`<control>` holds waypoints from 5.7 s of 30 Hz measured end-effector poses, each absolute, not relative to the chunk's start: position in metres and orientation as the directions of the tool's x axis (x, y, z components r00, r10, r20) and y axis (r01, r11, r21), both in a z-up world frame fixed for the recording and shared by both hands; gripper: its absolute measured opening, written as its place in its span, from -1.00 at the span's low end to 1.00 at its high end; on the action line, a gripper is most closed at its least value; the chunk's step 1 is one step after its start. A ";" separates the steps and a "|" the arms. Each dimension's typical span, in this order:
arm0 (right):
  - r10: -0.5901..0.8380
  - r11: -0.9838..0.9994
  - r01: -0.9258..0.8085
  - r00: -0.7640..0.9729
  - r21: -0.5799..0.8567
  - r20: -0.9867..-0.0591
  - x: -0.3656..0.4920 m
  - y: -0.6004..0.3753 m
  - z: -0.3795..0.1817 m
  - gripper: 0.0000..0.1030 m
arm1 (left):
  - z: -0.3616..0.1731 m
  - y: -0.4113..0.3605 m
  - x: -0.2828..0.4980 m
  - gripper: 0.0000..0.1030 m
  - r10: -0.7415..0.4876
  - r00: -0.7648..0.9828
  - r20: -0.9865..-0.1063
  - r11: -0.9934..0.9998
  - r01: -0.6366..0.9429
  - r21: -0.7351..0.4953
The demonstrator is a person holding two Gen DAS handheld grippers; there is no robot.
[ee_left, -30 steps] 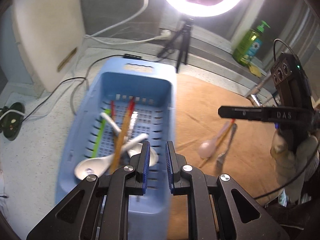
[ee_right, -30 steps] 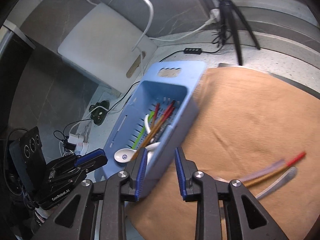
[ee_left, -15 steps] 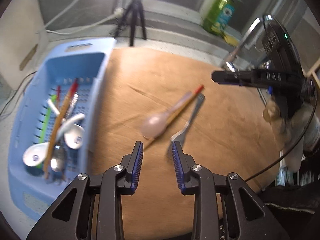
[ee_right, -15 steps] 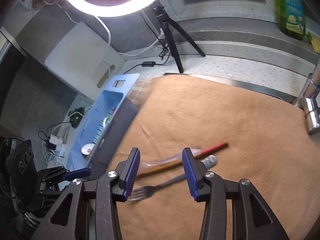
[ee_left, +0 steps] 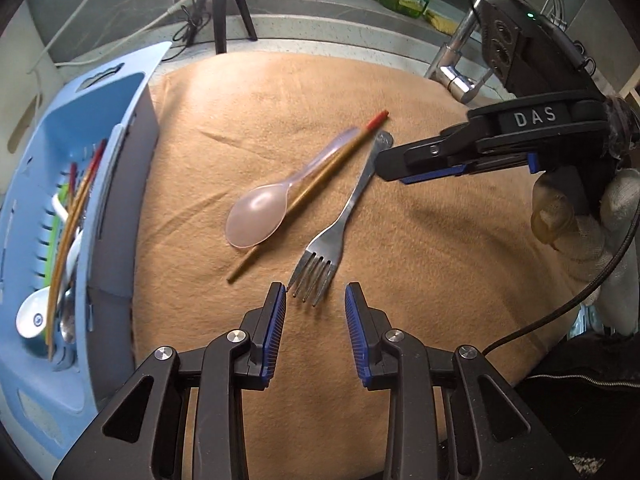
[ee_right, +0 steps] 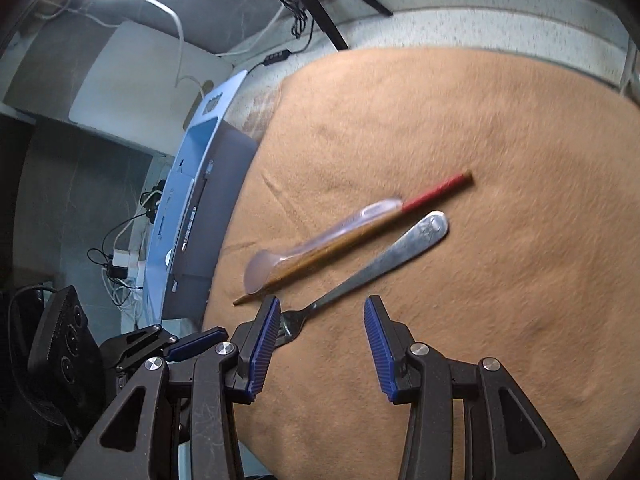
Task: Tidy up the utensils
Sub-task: 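Withdraw both tools back over the pink spoon and metal fork, then grasp the metal fork by its handle with the right tool, then lift the metal fork into the blue basket and open the right tool, then move both tools back over the pink spoon and red-tipped chopstick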
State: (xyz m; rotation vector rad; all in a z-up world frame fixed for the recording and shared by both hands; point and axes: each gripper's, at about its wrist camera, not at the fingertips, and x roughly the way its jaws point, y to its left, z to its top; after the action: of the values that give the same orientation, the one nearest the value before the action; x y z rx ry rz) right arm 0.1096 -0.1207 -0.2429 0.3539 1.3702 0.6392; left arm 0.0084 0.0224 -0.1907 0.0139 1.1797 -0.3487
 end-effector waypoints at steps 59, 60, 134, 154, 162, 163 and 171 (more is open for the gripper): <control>0.645 0.744 0.071 0.181 0.664 -0.742 0.099 -0.119 -0.244 -0.83 | -0.183 0.013 -0.004 -0.59 -0.347 0.391 -0.853 0.875 0.463 -0.143; 0.649 0.741 0.066 0.184 0.668 -0.738 0.098 -0.116 -0.241 -0.84 | -0.181 0.016 -0.006 -0.59 -0.347 0.396 -0.850 0.876 0.459 -0.144; 0.606 0.780 -0.365 0.238 0.508 -0.759 0.103 0.008 -0.177 -0.32 | -0.143 0.116 -0.035 -0.40 -0.141 0.537 -0.832 0.982 0.183 -0.048; 0.461 0.886 -0.150 0.396 0.439 -0.794 0.106 -0.150 -0.191 0.07 | -0.174 0.027 0.026 -0.15 -0.176 0.440 -0.881 0.942 0.335 -0.021; 0.486 0.870 -0.095 0.342 0.485 -0.805 0.107 -0.155 -0.211 0.06 | -0.191 0.014 0.062 -0.15 -0.175 0.374 -0.911 0.921 0.389 -0.017; 0.487 0.868 -0.089 0.337 0.488 -0.806 0.108 -0.153 -0.213 0.06 | -0.193 0.013 0.065 -0.16 -0.176 0.364 -0.915 0.918 0.397 -0.019; 0.524 0.843 -0.028 0.271 0.538 -0.808 0.118 -0.135 -0.236 -0.27 | -0.205 -0.001 0.081 -0.47 -0.173 0.323 -0.931 0.882 0.471 -0.001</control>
State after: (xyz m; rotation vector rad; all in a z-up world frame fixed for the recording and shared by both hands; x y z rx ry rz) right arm 0.1182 -0.1354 -0.2355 0.4672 1.2518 0.3901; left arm 0.0808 -0.0007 -0.2053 0.2922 1.1709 -0.4304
